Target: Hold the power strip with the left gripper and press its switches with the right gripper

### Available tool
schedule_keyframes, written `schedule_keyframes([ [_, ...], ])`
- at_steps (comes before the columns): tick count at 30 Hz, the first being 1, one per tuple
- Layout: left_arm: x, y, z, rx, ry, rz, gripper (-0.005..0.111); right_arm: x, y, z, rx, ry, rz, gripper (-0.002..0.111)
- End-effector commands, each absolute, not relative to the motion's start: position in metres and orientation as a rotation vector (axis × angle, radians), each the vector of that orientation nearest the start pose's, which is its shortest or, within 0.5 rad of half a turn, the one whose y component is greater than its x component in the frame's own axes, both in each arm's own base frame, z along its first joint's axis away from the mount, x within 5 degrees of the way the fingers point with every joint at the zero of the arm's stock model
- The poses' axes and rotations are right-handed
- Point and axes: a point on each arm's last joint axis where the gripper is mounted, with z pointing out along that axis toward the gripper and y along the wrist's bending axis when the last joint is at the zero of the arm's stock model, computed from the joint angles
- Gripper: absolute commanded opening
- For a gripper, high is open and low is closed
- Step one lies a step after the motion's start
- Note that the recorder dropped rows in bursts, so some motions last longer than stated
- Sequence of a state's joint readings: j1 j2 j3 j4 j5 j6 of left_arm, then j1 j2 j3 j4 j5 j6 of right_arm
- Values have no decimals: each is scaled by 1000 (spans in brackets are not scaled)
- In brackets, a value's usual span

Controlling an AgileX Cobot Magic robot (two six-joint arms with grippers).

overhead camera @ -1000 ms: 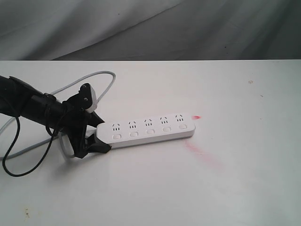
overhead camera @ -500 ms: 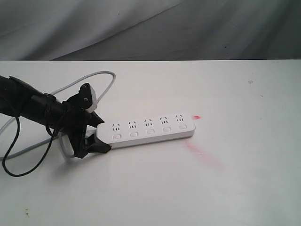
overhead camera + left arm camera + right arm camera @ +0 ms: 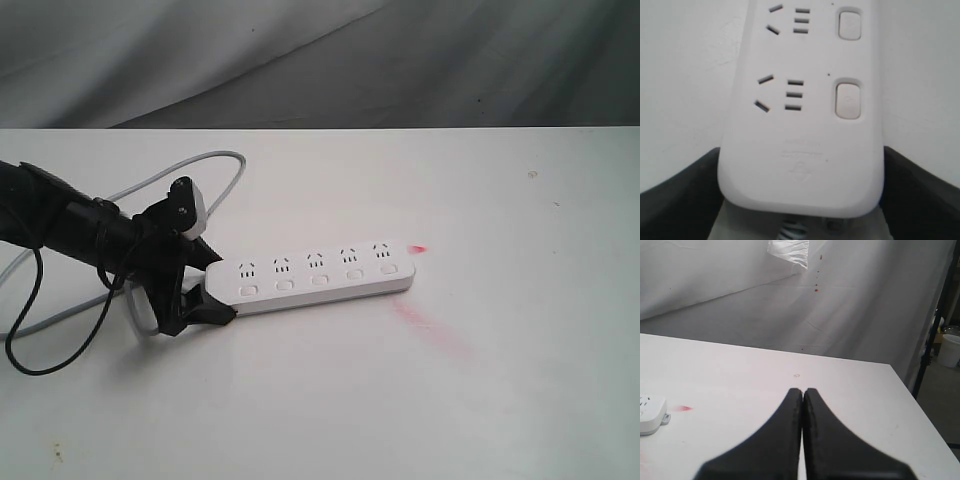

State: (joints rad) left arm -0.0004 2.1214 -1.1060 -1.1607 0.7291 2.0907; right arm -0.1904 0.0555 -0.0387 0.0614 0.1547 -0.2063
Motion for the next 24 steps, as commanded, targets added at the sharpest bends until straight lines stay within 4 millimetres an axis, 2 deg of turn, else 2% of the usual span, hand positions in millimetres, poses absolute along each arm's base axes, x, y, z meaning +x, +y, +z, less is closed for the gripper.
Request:
schedule_keyframes([
  [1,378,-52,87,1135,2238,-511,59,58,-11,208,34,1649,-262,0],
  [4,381,-50,86,1033,2295,-501,62,58,-11,208,34,1649,-262,0],
  [12,381,-50,87,1031,2296,-504,62,58,-11,208,34,1649,-262,0],
  [16,378,-54,88,1050,2279,-559,62,58,-11,208,34,1649,-262,0],
  [20,374,-57,89,1167,2209,-603,62,58,-11,208,34,1649,-262,0],
  [22,370,-59,89,1269,2158,-619,70,58,-11,208,34,1649,-262,0],
  [24,365,-60,89,1393,2099,-643,82,58,-11,208,34,1649,-262,0],
])
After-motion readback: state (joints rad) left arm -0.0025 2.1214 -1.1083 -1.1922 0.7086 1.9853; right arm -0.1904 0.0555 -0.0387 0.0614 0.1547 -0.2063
